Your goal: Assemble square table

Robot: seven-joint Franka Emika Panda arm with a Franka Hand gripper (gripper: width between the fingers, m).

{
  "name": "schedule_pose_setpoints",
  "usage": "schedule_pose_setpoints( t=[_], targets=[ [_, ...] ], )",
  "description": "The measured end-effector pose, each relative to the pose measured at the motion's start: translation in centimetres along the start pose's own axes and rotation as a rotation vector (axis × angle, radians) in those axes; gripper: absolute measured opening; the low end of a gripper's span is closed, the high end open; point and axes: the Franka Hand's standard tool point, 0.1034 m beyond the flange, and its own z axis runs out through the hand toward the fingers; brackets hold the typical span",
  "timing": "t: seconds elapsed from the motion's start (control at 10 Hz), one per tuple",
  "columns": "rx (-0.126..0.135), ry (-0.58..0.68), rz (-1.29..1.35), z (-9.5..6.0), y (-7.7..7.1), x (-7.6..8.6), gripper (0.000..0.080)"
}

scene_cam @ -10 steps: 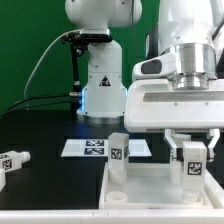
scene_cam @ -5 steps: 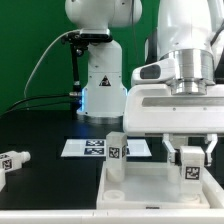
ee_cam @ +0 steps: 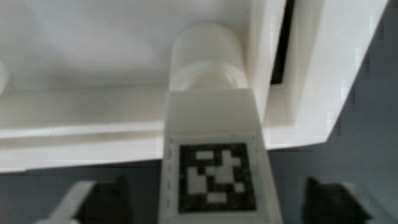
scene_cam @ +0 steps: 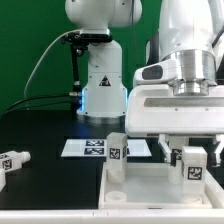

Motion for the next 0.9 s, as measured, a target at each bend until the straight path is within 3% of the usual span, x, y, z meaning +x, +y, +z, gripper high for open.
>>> schedule_pose_setpoints(
  t=[0.1, 0.2, 0.4, 0.5, 0.7, 0.9],
  targets=[
    [0.008, -0.065, 0.015, -0.4, -0.3, 0.7, 0.0596],
    [0.014, -0.107, 0.022, -0.7, -0.2, 1.6, 0.0633],
    [0.025, -0.306, 0.059, -0.9, 0.3, 2.6, 0.0646],
    [0.029, -0.335, 0.077, -0.9, 0.1, 2.9, 0.0646],
    [0.023, -0.489, 0.097, -0.9, -0.1, 1.2, 0.0648],
    [0.021, -0.483, 0.103, -0.4, -0.1, 1.1, 0.0648]
  ],
)
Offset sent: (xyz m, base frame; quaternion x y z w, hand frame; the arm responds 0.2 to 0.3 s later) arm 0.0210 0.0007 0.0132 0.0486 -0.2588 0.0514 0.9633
